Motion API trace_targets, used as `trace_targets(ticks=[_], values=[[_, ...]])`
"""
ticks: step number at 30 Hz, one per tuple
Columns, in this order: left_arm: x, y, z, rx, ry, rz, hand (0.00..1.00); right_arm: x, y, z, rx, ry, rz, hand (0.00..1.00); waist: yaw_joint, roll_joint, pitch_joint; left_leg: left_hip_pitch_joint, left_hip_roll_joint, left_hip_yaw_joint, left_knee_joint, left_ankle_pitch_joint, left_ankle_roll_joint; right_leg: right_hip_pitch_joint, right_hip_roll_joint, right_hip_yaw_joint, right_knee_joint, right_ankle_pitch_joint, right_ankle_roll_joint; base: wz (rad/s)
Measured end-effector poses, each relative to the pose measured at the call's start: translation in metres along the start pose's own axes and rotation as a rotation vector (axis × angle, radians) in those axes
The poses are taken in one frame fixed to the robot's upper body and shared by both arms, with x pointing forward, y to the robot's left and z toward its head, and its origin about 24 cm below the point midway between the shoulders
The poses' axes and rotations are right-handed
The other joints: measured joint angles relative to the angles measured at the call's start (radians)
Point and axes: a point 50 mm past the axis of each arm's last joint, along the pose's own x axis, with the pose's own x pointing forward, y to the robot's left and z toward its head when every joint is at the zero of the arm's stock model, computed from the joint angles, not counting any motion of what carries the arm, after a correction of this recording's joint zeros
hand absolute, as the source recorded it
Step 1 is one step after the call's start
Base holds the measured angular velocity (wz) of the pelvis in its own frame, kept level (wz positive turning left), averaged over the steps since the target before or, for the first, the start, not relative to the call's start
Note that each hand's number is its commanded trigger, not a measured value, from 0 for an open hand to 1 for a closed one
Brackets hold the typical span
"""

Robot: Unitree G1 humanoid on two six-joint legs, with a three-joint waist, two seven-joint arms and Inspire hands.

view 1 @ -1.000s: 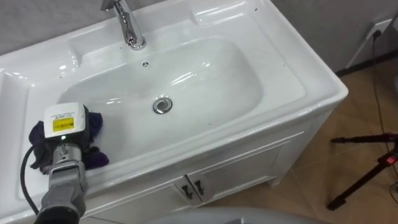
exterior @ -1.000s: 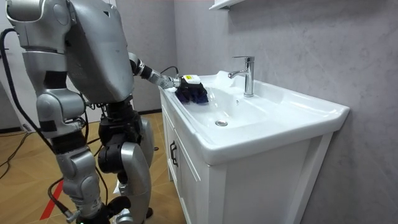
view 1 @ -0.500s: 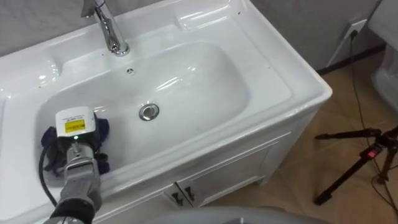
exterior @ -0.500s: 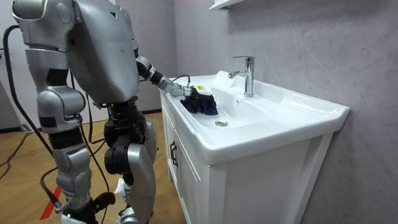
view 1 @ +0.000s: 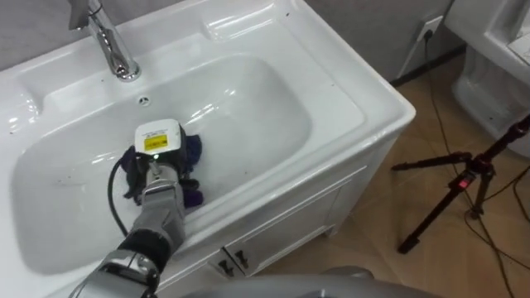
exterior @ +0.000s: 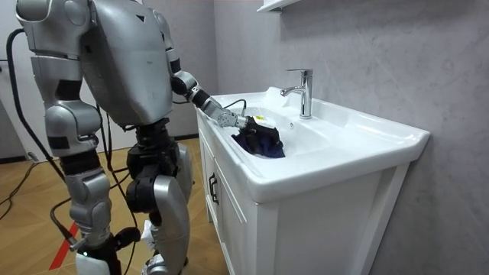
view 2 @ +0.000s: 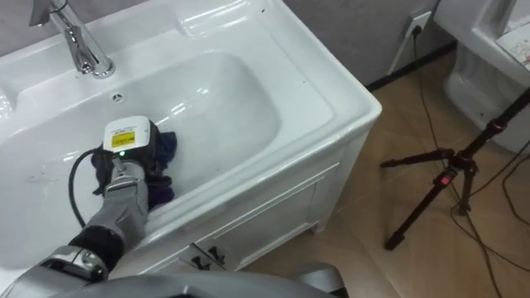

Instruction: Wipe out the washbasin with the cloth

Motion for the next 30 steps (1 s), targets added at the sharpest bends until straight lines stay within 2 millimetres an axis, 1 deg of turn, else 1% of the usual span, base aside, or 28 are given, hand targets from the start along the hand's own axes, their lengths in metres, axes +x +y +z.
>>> trace_targets(ticks=[3,6,7,9,11,15,21,23,25,26,27,30], values=[[0.004,0.002,0.003,-0.111,0.024,-0.03,1.0,0.0,0.0,-0.001,-0.016,0.012,0.007,0.0,-0.028,0.007,0.0002,0.0,-0.001,-0.002,0.0,0.0,0.0,0.002,-0.001,-0.003,0.004,0.002,0.001,0.01],[0.005,0.002,0.006,-0.2,0.038,-0.057,1.0,0.0,0.001,-0.001,-0.023,0.017,0.017,0.0,-0.045,0.01,0.0009,0.003,-0.002,-0.002,0.001,0.0,0.0,0.006,-0.005,-0.008,0.001,0.002,0.001,0.06],[0.006,0.002,0.008,-0.219,0.038,-0.065,1.0,0.0,0.001,-0.001,-0.023,0.017,0.018,0.0,-0.046,0.01,0.0009,0.003,-0.003,-0.001,0.001,0.0,0.0,0.005,-0.006,-0.009,0.0,0.001,0.002,0.07],[0.008,0.006,0.018,-0.307,0.023,-0.1,1.0,-0.001,0.002,0.003,-0.032,-0.001,0.019,0.0,-0.05,0.016,0.0017,-0.011,-0.009,-0.001,0.004,0.0,0.0,-0.003,-0.015,-0.023,-0.001,0.001,0.006,0.14],[0.008,0.008,0.026,-0.386,-0.002,-0.132,1.0,-0.001,0.003,0.008,-0.035,-0.015,0.02,0.0,-0.056,0.019,0.0034,-0.016,-0.013,-0.001,0.002,0.0,0.0,-0.007,-0.02,-0.025,0.0,0.001,0.012,0.14],[0.007,0.01,0.039,-0.505,-0.046,-0.184,1.0,-0.002,0.004,0.018,-0.056,-0.051,0.021,0.0,-0.062,0.019,0.0034,-0.021,-0.018,0.001,0.002,0.0,0.0,-0.006,-0.026,-0.029,0.0,0.004,0.018,0.03],[0.002,0.02,0.064,-0.554,-0.17,-0.223,1.0,-0.002,0.008,0.019,-0.117,-0.049,0.028,0.0,-0.063,0.018,0.0052,-0.036,-0.023,0.003,0.004,0.0,0.0,-0.017,-0.033,-0.033,0.001,0.006,0.022,0.03],[0.002,0.023,0.069,-0.563,-0.193,-0.224,1.0,-0.002,0.008,0.019,-0.13,-0.046,0.034,0.0,-0.064,0.018,0.0056,-0.042,-0.023,0.002,0.005,0.0,0.0,-0.02,-0.034,-0.035,0.0,0.006,0.022,0.02],[0.001,0.027,0.073,-0.583,-0.216,-0.232,1.0,-0.002,0.008,0.018,-0.134,-0.041,0.04,0.0,-0.065,0.023,0.0094,-0.05,-0.024,0.002,0.005,0.0,0.0,-0.021,-0.037,-0.042,-0.001,0.007,0.023,0.09],[0.0,0.03,0.077,-0.592,-0.238,-0.235,1.0,-0.002,0.008,0.018,-0.135,-0.039,0.042,0.0,-0.065,0.026,0.0151,-0.054,-0.026,0.002,0.005,0.0,0.0,-0.023,-0.039,-0.049,-0.001,0.007,0.023,0.14],[-0.001,0.033,0.081,-0.597,-0.261,-0.24,1.0,-0.002,0.008,0.018,-0.14,-0.038,0.045,0.0,-0.065,0.028,0.0189,-0.059,-0.026,0.0,0.005,0.0,0.0,-0.024,-0.041,-0.054,-0.002,0.006,0.024,0.14],[-0.002,0.036,0.085,-0.597,-0.287,-0.249,1.0,-0.002,0.008,0.018,-0.146,-0.038,0.051,0.0,-0.065,0.027,0.02,-0.059,-0.027,-0.007,0.006,0.0,0.0,-0.024,-0.042,-0.056,-0.001,0.006,0.024,0.05]])
